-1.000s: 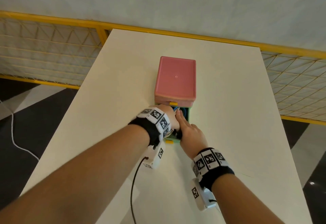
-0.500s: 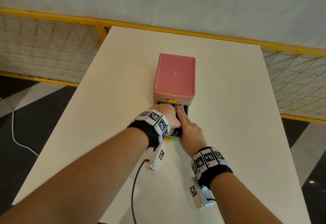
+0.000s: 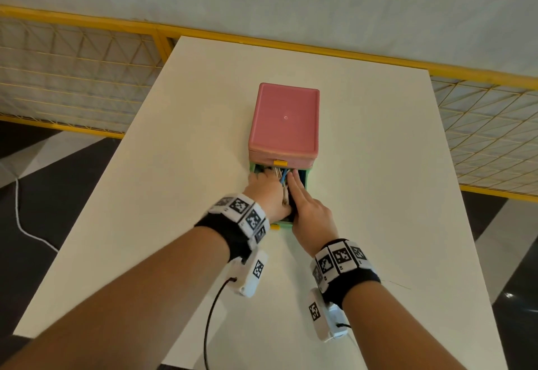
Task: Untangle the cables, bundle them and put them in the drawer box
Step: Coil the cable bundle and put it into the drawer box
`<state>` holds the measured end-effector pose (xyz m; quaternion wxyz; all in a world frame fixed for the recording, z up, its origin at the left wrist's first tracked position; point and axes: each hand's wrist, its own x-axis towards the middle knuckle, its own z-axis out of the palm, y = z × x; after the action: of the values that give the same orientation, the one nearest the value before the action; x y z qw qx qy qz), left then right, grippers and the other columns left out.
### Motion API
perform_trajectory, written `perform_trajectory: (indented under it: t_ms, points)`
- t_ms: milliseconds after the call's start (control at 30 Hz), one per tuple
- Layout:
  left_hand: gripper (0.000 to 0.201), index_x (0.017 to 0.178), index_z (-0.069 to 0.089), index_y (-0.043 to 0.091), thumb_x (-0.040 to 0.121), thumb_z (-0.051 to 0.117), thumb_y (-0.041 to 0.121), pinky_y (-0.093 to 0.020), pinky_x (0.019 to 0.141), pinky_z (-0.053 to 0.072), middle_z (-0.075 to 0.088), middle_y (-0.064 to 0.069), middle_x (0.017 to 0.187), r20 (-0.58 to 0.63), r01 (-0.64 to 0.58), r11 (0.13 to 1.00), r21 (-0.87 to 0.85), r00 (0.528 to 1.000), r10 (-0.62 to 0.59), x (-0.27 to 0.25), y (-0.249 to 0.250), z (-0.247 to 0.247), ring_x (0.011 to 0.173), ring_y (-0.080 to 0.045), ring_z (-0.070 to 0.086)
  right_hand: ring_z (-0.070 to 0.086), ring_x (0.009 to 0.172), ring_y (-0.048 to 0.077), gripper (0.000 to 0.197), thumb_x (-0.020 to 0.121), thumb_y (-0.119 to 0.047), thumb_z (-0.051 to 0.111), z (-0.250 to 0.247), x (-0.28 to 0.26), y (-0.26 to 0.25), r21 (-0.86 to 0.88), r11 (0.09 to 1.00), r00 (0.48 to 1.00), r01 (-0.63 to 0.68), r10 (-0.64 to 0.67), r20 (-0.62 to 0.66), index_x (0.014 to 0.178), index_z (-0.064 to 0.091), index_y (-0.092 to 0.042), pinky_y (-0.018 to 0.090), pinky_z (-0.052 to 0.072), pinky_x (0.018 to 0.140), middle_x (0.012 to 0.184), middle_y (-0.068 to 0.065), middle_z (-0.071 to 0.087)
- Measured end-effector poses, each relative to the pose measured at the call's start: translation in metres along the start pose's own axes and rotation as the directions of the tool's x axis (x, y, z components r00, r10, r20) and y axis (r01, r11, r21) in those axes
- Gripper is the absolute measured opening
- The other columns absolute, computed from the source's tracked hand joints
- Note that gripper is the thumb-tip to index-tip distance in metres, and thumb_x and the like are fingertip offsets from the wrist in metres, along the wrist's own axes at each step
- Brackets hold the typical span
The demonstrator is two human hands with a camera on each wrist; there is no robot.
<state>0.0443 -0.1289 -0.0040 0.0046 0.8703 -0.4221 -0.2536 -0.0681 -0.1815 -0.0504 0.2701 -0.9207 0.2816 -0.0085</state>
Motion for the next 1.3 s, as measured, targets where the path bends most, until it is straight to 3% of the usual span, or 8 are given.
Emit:
perform_trajectory:
  t_ms: [200,367,467,600,800,1000,1167,1300]
  points:
    - [0.055,0.135,0.034,-0.009,0.096,0.043,0.028,-0.040,0.104,0.029,0.045,-0.024,0.133,-0.091,0.079,0.988,0.132,0.994,-0.067,0.013,0.011,0.025,0.119,-0.035,0.044,0.060,0.106,0.027,0.078,0.087,-0.002,0.048,0.000,-0.002,0.000,0.042,0.999,0.999,0.022,-0.021,-0.027,0.151,0.010,-0.027,0.031,0.045,0.089,0.158,-0.009,0.009]
    - [0.065,0.135,0.040,0.001,0.087,0.066,0.036,-0.035,0.100,0.038,0.051,-0.015,0.129,0.031,-0.086,0.993,-0.085,0.996,0.089,-0.008,-0.006,-0.007,0.120,-0.030,0.049,0.055,0.115,0.028,0.077,0.089,0.000,0.042,-0.006,-0.007,-0.005,0.076,0.997,1.000,0.002,-0.001,-0.007,0.150,0.008,-0.033,0.037,0.046,0.095,0.159,-0.012,0.008]
    - [0.036,0.110,0.065,0.012,0.084,0.072,0.036,-0.030,0.080,0.049,0.069,-0.003,0.102,0.084,-0.133,0.941,-0.310,0.982,0.167,-0.016,-0.038,-0.029,0.094,-0.020,0.064,0.050,0.113,0.029,0.081,0.086,0.006,0.042,-0.007,-0.009,-0.007,-0.065,0.998,1.000,-0.003,0.003,-0.012,0.151,0.008,-0.026,0.040,0.048,0.089,0.160,-0.003,0.013]
    - [0.021,0.078,0.062,0.017,0.096,0.058,0.027,-0.028,0.065,0.035,0.052,-0.009,0.070,-0.038,-0.161,0.911,-0.378,0.987,0.159,-0.016,-0.051,-0.028,0.065,-0.018,0.045,0.053,0.098,0.036,0.065,0.074,0.004,0.057,-0.006,-0.013,-0.010,-0.312,0.949,0.976,0.051,-0.113,-0.185,0.137,0.045,-0.005,0.047,0.050,0.080,0.124,0.019,0.053]
    - [0.020,0.101,0.077,0.006,0.083,0.075,0.015,-0.020,0.081,0.045,0.075,-0.007,0.102,-0.077,-0.122,0.900,-0.418,0.992,0.099,-0.017,-0.037,-0.028,0.096,-0.018,0.067,0.052,0.083,0.034,0.024,0.089,-0.005,0.049,-0.015,-0.010,-0.015,-0.058,0.993,0.972,0.105,-0.115,-0.205,0.104,0.064,0.005,0.034,0.046,0.072,0.097,0.018,0.052]
    - [0.024,0.067,0.067,0.012,0.067,0.089,0.023,-0.027,0.070,0.048,0.072,-0.006,0.085,-0.021,-0.047,0.930,-0.365,0.999,0.042,-0.006,-0.016,-0.022,0.076,-0.017,0.061,0.058,0.083,0.035,0.024,0.090,-0.012,0.051,-0.039,0.001,-0.015,-0.083,0.993,0.995,-0.087,0.084,-0.045,0.097,0.073,-0.011,0.032,0.043,0.068,0.090,0.015,0.064]
    - [0.027,0.069,0.061,0.006,0.074,0.082,0.021,-0.031,0.071,0.050,0.067,-0.010,0.076,0.072,-0.015,0.970,-0.241,0.997,0.034,0.003,-0.004,-0.022,0.079,-0.026,0.064,0.063,0.076,0.025,0.032,0.091,-0.029,0.053,-0.048,-0.002,-0.027,0.183,0.974,0.982,-0.135,0.156,-0.107,0.121,0.061,-0.021,0.031,0.048,0.071,0.073,0.006,0.070]
    - [0.027,0.073,0.069,0.002,0.072,0.084,0.025,-0.029,0.071,0.049,0.070,-0.010,0.080,0.084,-0.059,0.964,-0.260,0.993,0.084,0.007,-0.015,-0.021,0.079,-0.024,0.064,0.059,0.089,0.029,0.024,0.092,-0.028,0.052,-0.044,0.009,-0.029,0.002,0.994,0.992,-0.111,0.111,-0.054,0.105,0.069,-0.016,0.029,0.038,0.068,0.090,0.006,0.058]
